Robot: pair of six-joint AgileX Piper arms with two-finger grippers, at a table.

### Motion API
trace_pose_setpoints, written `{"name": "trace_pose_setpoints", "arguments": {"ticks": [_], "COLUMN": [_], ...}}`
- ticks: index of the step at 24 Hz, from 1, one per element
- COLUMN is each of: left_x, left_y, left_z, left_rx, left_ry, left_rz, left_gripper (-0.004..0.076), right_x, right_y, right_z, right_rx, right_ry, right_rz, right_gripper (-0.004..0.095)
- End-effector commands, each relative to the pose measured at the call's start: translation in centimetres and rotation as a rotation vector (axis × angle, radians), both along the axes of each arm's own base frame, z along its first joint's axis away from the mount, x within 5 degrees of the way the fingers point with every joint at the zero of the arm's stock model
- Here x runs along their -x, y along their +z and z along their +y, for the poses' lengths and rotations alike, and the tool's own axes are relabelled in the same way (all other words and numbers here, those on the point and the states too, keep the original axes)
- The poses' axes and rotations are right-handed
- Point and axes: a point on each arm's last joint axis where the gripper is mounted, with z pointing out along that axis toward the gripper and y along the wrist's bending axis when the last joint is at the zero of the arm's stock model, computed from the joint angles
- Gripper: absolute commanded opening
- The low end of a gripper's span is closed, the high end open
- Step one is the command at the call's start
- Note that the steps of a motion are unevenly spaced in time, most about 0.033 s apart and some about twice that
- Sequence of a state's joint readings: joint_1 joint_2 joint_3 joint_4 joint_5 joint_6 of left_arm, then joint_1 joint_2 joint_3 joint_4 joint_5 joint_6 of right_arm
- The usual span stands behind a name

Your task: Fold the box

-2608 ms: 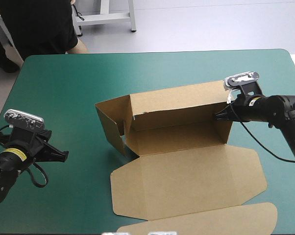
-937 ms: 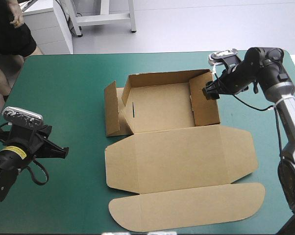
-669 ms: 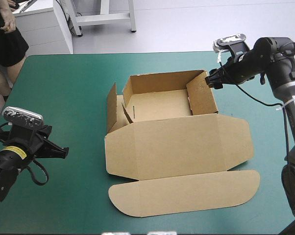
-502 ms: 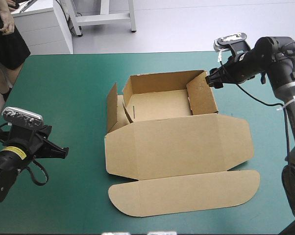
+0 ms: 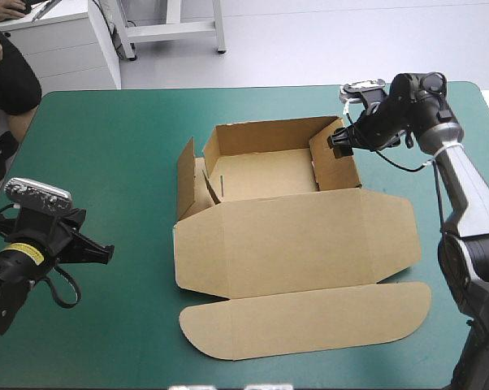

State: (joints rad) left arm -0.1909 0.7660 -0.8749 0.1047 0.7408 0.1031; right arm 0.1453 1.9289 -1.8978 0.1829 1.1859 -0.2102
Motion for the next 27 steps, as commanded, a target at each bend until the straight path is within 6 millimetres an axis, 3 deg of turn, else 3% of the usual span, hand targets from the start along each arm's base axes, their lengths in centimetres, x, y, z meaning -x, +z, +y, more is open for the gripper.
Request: {"name": "trace_pose_setpoints", "arguments": {"ticks": [1, 7, 13, 15, 18, 24, 27], "left_x": [0.0, 0.0, 0.0, 0.0, 0.0, 0.0, 0.0], "left_y": [1.4, 1.4, 1.4, 1.4, 1.4, 1.4, 1.4], "left_z": [-0.1, -0.1, -0.1, -0.1, -0.1, -0.1, -0.1], "left_rx": [0.019, 0.020, 0.020, 0.020, 0.020, 0.017, 0.017], "left_ry": [-0.005, -0.004, -0.004, -0.004, -0.004, -0.006, -0.006], "left_rz": [-0.091, -0.090, -0.090, -0.090, -0.090, -0.091, -0.091], "left_gripper": [0.0007, 0.0007, 0.0008, 0.0007, 0.0008, 0.0007, 0.0007], "right_x": [-0.6, -2.7, -3.4, -3.5, -3.6, -3.8, -3.7], "right_y": [2.3, 0.0, -1.7, -1.8, -2.2, -2.6, -2.3], "right_z": [0.0, 0.4, 0.5, 0.5, 0.6, 0.8, 1.0], "right_rx": [-0.037, -0.058, -0.052, -0.052, -0.051, -0.082, -0.101], "right_ry": [-0.017, -0.037, -0.038, -0.039, -0.039, -0.039, -0.039], "right_rz": [-0.115, -0.065, -0.030, -0.028, -0.019, -0.009, -0.014], "right_gripper": [0.0718, 0.0695, 0.0553, 0.0464, 0.0245, -0.0023, -0.0019]}}
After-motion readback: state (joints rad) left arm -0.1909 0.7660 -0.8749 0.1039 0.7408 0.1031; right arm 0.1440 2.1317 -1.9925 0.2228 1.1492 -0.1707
